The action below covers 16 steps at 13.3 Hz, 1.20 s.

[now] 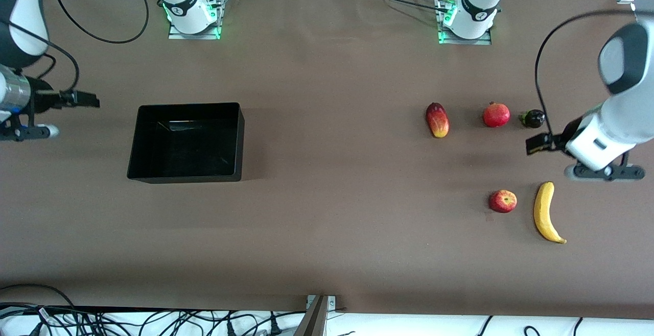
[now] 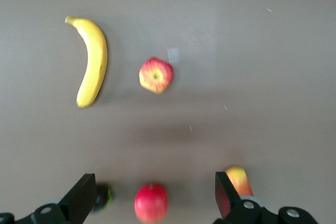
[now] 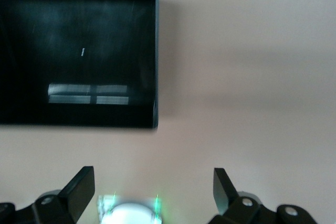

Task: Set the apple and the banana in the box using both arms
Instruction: 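Reach the left gripper to the small apple while the right gripper reaches the box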

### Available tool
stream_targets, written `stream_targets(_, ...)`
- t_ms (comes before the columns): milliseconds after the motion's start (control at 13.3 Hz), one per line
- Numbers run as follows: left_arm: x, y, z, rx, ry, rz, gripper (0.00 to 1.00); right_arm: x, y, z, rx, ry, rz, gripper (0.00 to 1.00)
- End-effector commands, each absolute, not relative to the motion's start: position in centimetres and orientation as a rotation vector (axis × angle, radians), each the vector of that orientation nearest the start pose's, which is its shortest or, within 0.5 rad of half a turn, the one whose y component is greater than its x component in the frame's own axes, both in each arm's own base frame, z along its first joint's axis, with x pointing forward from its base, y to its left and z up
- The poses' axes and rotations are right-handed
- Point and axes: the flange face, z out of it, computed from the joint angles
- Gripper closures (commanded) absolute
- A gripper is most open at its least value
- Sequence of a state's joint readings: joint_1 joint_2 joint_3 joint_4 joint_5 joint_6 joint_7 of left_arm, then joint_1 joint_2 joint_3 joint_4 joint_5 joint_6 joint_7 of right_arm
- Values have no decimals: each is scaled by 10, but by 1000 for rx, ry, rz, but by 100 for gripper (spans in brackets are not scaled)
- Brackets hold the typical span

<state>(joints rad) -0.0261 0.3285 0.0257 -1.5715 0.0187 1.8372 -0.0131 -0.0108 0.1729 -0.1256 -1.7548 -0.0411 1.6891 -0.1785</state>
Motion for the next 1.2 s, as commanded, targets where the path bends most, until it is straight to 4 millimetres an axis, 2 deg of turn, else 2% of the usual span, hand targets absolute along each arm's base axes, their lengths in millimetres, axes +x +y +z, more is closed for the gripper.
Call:
stream_targets(0, 682, 5, 373, -3075, 9, 58, 0, 568, -97, 405, -3157, -51, 134, 0)
stream_targets(226, 702, 11, 307, -3070, 0, -38, 0, 548, -93, 343, -3151, -33, 38, 0)
stream_targets(376, 708, 13, 270, -3073, 1, -88, 0, 536, -88, 311, -3160, -45, -27, 0)
stream_targets(527, 709, 21, 241, -3074, -12, -104, 0, 530, -85, 295, -3157, -52, 12, 0)
stream_targets(753, 710, 21, 222, -3076, -14, -108, 0, 527, -76, 267, -3150, -78, 98, 0)
stream_targets(828, 710, 22, 208, -3078, -15, -127, 0, 526, -70, 260, -3145, -93, 114, 3)
stream_targets(978, 702, 24, 186, -3083, -37, -152, 0, 521, -69, 249, -3141, -98, 150, 28)
stream_targets(1054, 698, 25, 183, -3083, -43, -142, 0, 518, -68, 244, -3138, -100, 169, 47)
stream_targets(1129, 694, 23, 180, -3085, -44, -126, 0, 516, -68, 239, -3137, -111, 186, 73)
